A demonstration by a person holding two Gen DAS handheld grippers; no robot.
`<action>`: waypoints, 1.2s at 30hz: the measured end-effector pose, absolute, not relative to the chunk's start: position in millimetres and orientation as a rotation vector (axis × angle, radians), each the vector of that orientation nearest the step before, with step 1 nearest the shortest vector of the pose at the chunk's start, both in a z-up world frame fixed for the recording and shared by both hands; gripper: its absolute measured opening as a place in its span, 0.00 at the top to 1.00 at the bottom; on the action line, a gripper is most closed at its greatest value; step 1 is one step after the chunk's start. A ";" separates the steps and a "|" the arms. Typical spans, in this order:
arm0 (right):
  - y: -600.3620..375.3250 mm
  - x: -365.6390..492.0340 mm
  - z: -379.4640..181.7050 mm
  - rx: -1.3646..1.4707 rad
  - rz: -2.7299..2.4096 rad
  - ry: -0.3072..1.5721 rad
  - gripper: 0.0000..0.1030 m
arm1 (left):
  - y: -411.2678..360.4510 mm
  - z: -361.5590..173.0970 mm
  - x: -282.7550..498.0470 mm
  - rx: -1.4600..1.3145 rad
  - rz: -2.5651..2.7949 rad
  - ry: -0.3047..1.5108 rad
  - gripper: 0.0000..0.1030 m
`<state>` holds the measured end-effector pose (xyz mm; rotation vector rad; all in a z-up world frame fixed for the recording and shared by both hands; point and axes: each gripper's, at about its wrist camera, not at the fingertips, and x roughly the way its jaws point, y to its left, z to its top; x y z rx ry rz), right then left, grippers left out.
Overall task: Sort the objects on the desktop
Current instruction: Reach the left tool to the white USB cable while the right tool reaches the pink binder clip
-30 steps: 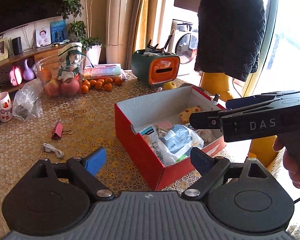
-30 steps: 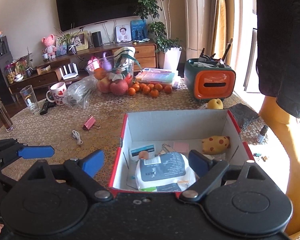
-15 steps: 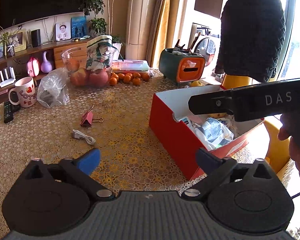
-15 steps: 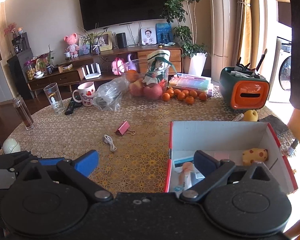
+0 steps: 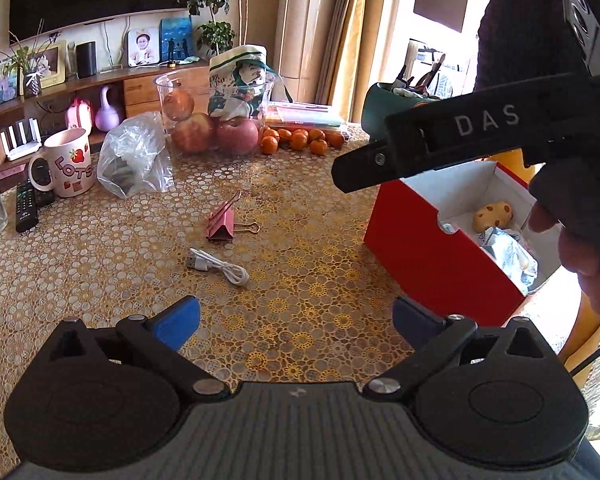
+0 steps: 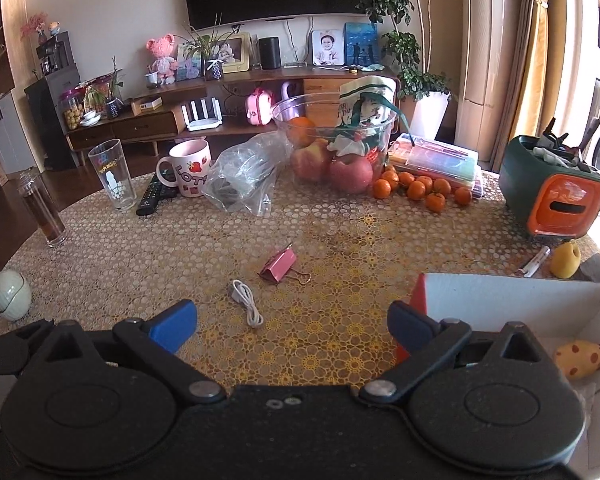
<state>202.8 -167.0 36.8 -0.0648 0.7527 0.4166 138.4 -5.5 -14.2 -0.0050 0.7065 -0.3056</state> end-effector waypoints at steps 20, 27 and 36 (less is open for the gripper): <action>-94.0 326.7 -34.9 -0.116 0.420 0.891 0.05 | 19.9 -78.0 228.9 0.146 -0.371 0.736 0.00; -79.1 354.5 -51.1 -0.121 0.416 0.935 0.06 | 23.9 -88.7 252.7 0.167 -0.373 0.726 0.00; -67.8 379.9 -76.7 -0.112 0.399 1.010 0.12 | 21.6 -101.7 267.1 0.182 -0.388 0.717 0.00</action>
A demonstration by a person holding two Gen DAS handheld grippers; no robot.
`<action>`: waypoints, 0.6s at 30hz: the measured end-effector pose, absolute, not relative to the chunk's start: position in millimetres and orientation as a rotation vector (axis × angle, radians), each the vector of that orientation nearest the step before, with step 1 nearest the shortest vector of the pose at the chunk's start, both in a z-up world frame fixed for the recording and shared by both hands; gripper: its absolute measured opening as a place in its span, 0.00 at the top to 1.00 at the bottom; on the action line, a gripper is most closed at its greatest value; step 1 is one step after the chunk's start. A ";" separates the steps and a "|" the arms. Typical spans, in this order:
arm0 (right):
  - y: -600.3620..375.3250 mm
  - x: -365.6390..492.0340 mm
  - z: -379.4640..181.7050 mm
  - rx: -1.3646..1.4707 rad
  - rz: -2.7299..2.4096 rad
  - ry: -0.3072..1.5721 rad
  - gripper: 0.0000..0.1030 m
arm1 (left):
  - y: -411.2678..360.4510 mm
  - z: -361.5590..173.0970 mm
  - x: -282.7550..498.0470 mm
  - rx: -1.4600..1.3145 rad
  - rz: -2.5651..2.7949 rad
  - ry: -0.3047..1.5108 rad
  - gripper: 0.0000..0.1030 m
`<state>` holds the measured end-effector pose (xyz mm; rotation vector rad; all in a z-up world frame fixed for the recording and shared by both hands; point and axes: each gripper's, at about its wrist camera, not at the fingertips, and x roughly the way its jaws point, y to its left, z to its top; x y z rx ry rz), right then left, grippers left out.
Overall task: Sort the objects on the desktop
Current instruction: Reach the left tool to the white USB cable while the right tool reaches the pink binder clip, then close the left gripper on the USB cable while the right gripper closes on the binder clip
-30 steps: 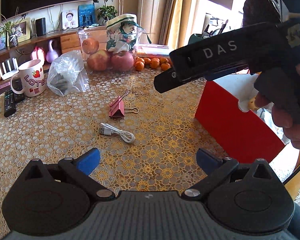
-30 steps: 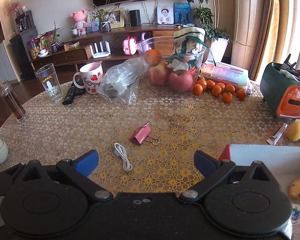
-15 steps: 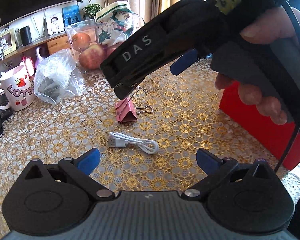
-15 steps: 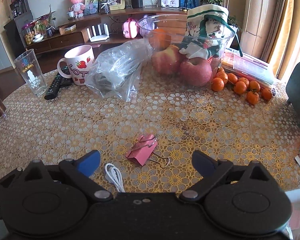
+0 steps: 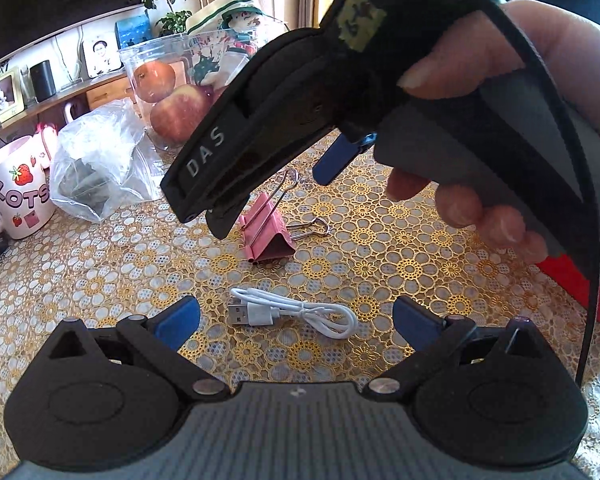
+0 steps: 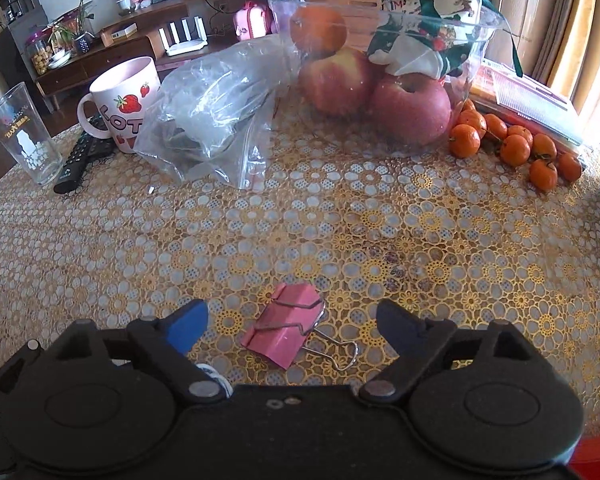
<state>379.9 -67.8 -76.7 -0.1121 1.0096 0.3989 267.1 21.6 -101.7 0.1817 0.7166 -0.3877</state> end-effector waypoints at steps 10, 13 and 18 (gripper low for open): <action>-59.6 390.4 -91.0 -0.152 0.417 1.063 0.27 | 15.7 -112.5 276.7 0.206 -0.379 0.705 0.00; -57.8 391.8 -94.2 -0.161 0.411 1.063 0.28 | 14.4 -117.0 279.3 0.211 -0.377 0.709 0.01; -53.0 388.9 -95.9 -0.219 0.400 1.038 0.30 | 15.3 -119.1 281.4 0.197 -0.383 0.704 0.02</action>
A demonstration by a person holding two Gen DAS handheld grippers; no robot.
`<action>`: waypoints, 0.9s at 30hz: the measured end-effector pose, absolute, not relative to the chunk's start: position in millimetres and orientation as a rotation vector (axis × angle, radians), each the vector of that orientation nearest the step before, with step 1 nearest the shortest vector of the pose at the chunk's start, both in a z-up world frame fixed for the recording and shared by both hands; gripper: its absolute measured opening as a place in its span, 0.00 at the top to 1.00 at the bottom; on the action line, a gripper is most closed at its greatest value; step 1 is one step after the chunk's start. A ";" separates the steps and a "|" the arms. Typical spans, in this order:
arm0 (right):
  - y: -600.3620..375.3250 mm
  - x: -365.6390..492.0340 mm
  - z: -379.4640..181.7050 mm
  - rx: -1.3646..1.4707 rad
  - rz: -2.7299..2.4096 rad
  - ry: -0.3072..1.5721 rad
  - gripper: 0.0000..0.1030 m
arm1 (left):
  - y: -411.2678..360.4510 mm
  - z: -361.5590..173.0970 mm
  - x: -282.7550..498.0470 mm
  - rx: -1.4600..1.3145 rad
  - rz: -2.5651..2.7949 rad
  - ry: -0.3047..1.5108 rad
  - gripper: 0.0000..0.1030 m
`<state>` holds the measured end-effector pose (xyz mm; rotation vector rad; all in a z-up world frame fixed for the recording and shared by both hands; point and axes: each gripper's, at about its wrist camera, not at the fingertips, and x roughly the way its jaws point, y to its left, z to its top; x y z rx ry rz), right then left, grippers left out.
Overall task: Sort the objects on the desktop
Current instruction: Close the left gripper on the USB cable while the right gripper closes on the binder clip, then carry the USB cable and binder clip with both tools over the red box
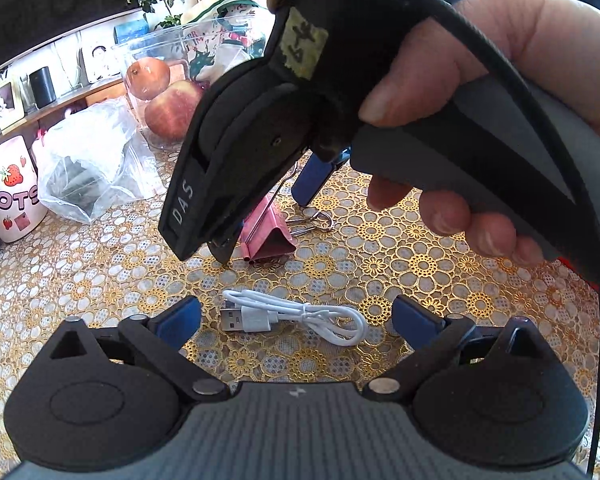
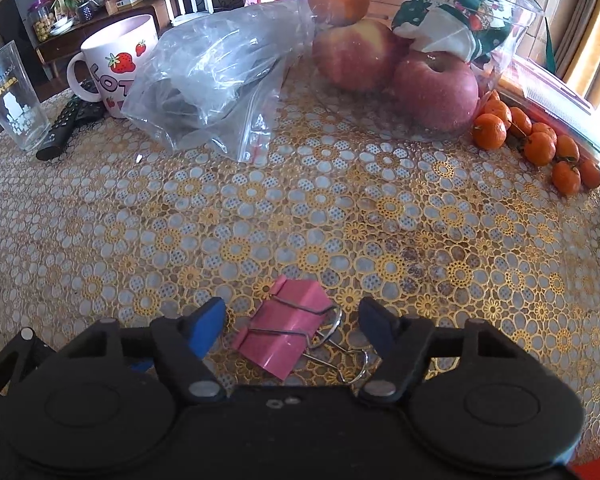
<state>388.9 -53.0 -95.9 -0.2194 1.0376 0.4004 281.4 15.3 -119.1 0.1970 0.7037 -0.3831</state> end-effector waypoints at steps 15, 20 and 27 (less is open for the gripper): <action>-58.2 383.2 -91.1 -0.225 0.416 1.019 0.63 | 16.4 -118.8 283.0 0.151 -0.397 0.696 0.29; -65.4 378.3 -86.3 -0.205 0.417 1.014 0.63 | 14.8 -117.1 282.6 0.149 -0.383 0.701 0.33; -83.1 367.6 -70.3 -0.150 0.431 1.012 0.63 | 16.1 -109.5 275.7 0.129 -0.362 0.722 0.43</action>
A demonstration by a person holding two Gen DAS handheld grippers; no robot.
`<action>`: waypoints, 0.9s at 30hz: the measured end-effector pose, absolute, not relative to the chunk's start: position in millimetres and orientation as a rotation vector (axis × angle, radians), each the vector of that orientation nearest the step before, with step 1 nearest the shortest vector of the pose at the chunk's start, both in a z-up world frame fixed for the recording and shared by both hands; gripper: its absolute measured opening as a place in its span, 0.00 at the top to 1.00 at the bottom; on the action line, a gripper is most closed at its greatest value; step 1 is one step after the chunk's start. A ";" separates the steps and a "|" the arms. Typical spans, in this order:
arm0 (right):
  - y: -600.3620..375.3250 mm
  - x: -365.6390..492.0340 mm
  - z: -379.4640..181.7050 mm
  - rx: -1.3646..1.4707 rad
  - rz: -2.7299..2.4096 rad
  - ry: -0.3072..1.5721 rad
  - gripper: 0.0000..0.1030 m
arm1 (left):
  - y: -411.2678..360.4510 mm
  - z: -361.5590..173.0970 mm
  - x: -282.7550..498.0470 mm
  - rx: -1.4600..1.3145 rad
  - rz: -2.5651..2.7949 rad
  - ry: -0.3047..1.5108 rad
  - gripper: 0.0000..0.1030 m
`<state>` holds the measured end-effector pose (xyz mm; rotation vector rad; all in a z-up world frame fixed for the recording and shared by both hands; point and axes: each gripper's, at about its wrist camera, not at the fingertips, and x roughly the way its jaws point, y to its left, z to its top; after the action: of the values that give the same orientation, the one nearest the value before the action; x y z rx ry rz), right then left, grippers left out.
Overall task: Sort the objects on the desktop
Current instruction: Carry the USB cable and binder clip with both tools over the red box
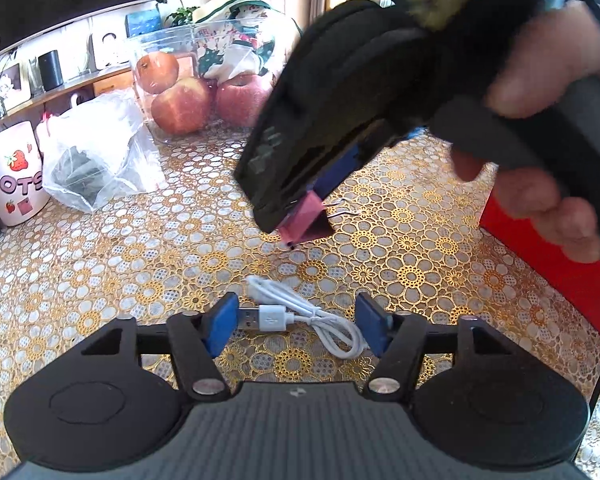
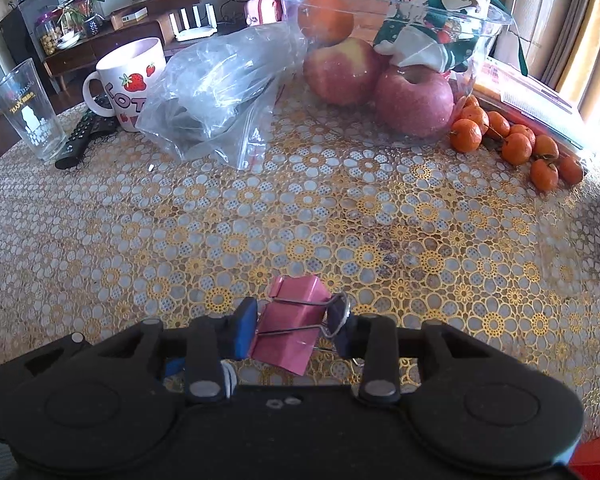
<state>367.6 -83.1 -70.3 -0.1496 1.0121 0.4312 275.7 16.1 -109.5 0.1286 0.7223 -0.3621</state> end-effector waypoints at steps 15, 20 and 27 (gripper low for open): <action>-131.9 317.8 -22.8 -0.096 0.456 0.965 0.64 | 18.5 -101.9 264.1 0.071 -0.339 0.776 0.61; -149.5 298.0 -9.4 -0.080 0.465 0.958 0.64 | 19.2 -95.2 248.8 0.064 -0.338 0.783 0.61; -173.4 269.9 15.9 -0.051 0.475 0.933 0.64 | 12.0 -71.1 225.4 0.042 -0.355 0.787 0.61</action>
<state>269.9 -173.4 15.9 -0.0509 0.9332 0.4749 225.4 12.0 -71.1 0.0423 0.7866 -0.3553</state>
